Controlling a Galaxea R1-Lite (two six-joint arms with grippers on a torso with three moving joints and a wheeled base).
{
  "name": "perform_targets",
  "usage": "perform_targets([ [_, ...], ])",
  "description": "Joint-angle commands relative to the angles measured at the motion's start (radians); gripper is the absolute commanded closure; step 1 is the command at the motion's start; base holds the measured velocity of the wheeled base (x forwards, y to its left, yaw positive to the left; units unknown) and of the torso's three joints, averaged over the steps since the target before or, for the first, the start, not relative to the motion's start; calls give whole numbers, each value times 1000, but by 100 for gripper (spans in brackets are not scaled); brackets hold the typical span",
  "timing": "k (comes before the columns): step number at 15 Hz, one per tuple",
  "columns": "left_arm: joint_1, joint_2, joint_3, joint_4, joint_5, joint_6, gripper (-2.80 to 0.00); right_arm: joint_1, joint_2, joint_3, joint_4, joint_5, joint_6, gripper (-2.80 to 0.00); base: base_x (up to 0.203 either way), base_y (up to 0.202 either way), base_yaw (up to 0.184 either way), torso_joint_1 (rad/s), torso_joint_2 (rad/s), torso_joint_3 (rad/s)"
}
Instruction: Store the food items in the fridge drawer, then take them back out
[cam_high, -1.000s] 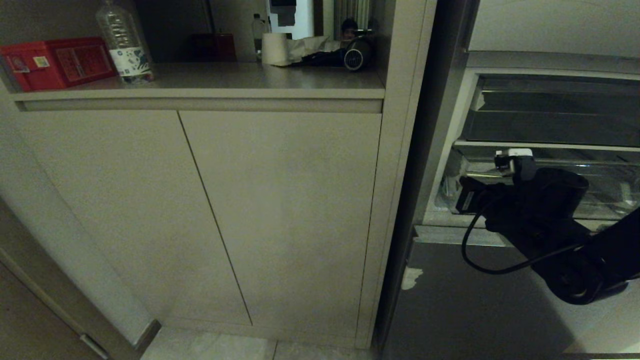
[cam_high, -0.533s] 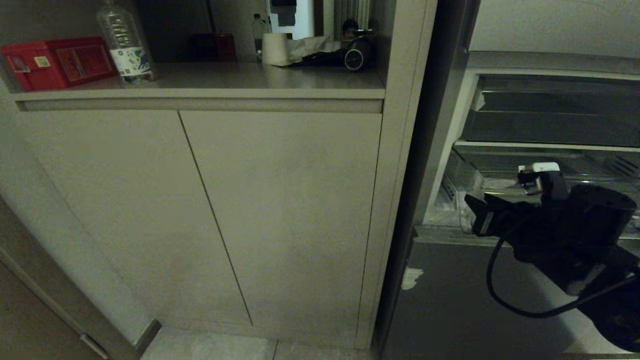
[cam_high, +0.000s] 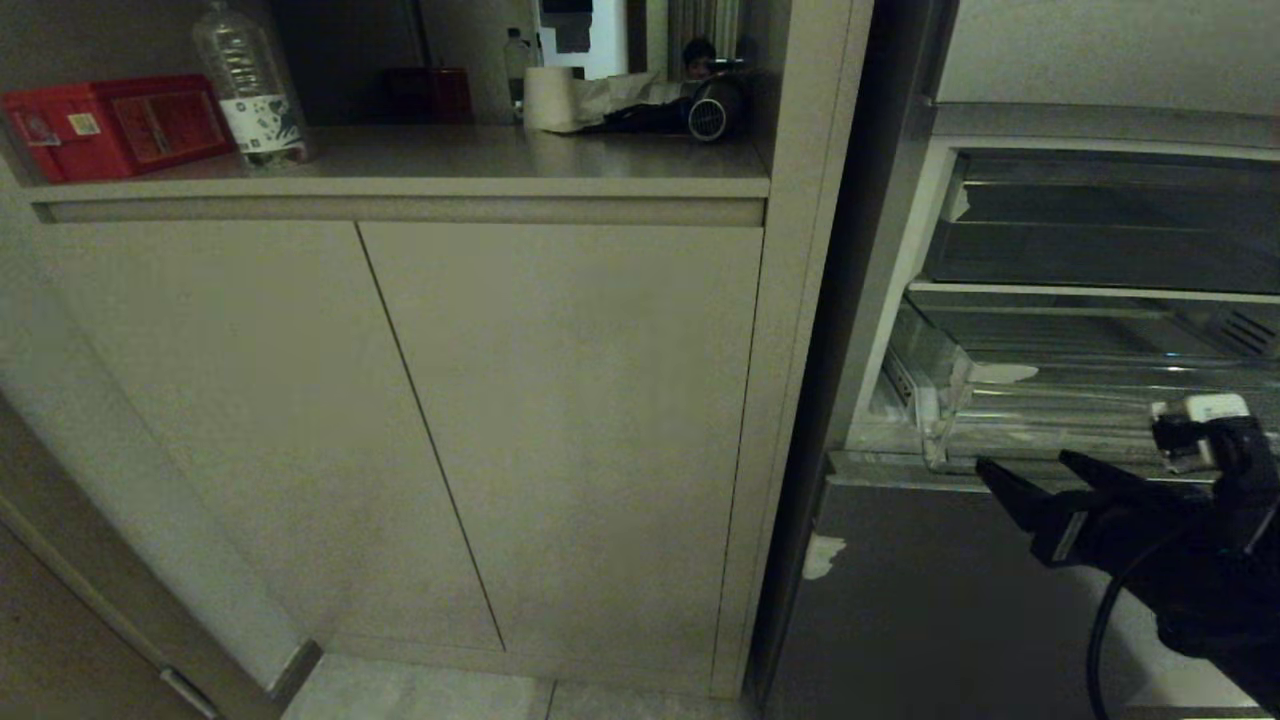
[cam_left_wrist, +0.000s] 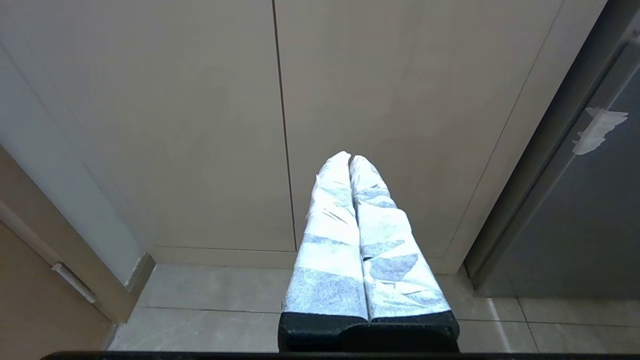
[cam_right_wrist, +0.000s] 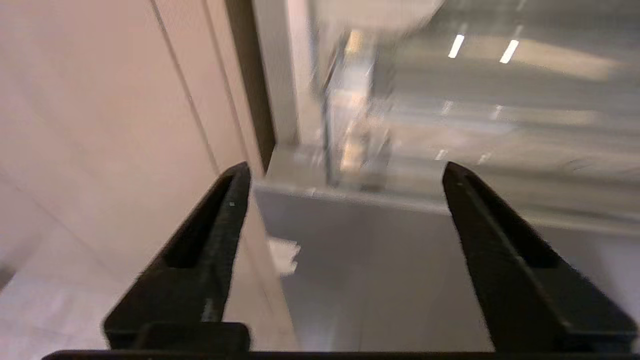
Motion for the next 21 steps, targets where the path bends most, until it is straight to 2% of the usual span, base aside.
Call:
perform_targets([
  [1,0,1,0,0,0,1,0,-9,-136,-47,60,-37,-5,0,0,0,0,0,0,0],
  [3,0,1,0,0,0,-1,0,-29,-178,-177,258,-60,-6,0,0,0,0,0,0,0],
  [6,0,1,0,0,0,-1,0,-77,-209,-453,602,-68,-4,0,0,0,0,0,0,0],
  [9,0,1,0,0,0,-1,0,-98,-160,-710,917,-70,-2,0,0,0,0,0,0,0],
  [15,0,1,0,0,0,-1,0,-160,63,-929,1122,-69,1,0,0,0,0,0,0,0],
  [21,0,1,0,0,0,-1,0,-191,181,-988,1126,-64,6,0,0,0,0,0,0,0],
])
